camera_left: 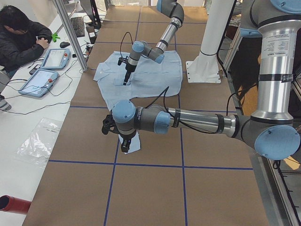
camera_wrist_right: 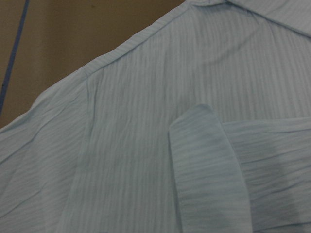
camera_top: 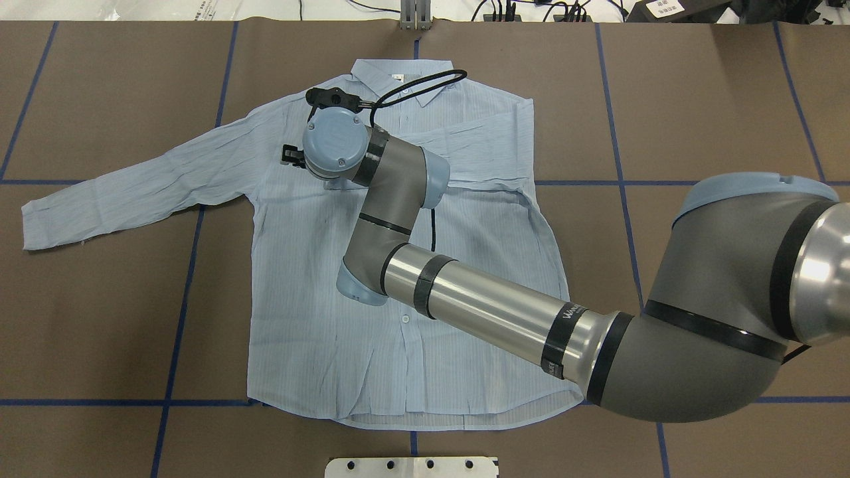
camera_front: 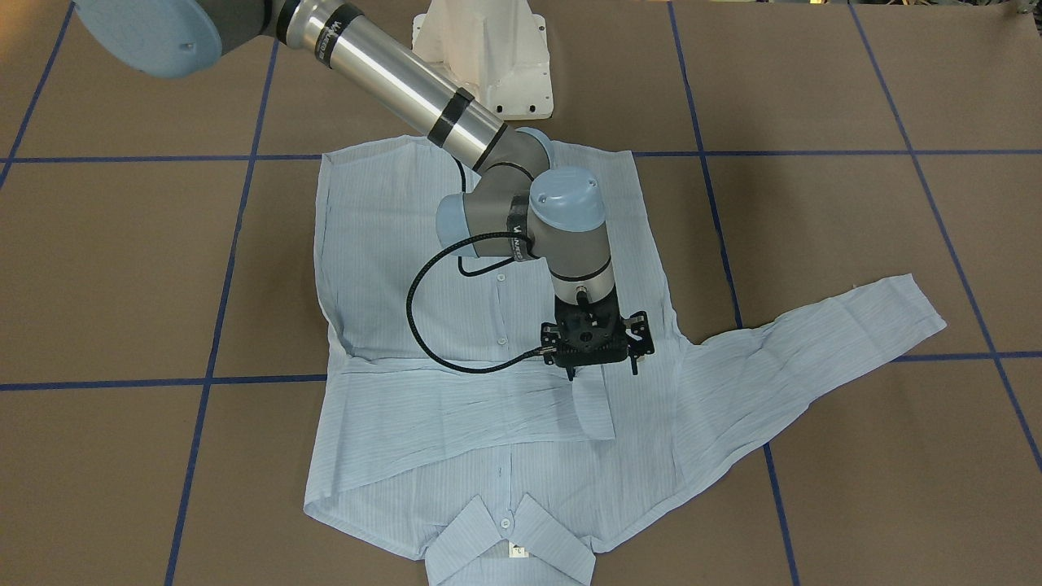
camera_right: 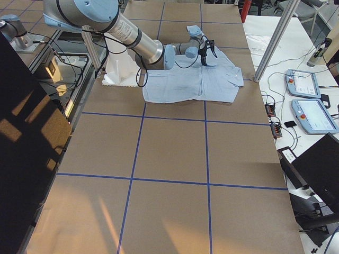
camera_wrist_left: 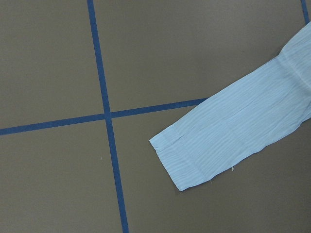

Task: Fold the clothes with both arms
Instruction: 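Fold the grasped sleeve across the shirt body with the right gripper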

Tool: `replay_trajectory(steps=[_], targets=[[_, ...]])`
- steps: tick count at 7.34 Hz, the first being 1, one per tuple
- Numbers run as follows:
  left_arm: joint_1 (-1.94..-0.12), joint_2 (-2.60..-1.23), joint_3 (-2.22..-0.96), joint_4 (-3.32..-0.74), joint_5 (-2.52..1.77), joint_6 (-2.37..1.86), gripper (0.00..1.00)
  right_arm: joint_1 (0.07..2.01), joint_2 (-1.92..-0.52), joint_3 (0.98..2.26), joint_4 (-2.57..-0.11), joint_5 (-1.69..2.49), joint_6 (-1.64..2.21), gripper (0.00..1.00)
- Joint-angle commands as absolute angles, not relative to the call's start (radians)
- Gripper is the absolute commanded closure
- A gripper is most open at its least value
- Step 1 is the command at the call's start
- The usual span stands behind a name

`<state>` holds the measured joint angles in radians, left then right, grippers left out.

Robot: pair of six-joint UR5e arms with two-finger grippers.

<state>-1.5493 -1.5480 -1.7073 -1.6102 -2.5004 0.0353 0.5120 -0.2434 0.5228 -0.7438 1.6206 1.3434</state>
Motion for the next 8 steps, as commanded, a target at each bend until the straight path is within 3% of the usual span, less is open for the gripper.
replay_trajectory(steps=[1, 5, 8], targets=[[-1.549, -1.555, -1.706, -1.611, -2.5, 0.035, 0.0, 0.479, -0.19, 0.486, -0.698, 1.594, 1.342, 0.04], [-1.549, -1.563, -1.712, -1.652, -2.477, -0.054, 0.0, 0.471, -0.146, 0.559, -0.791, 1.62, 1.332, 0.03], [-1.508, -1.448, -1.692, -2.099, -2.352, -0.534, 0.0, 0.549, -0.278, 0.958, -1.211, 1.747, 1.284, 0.02]])
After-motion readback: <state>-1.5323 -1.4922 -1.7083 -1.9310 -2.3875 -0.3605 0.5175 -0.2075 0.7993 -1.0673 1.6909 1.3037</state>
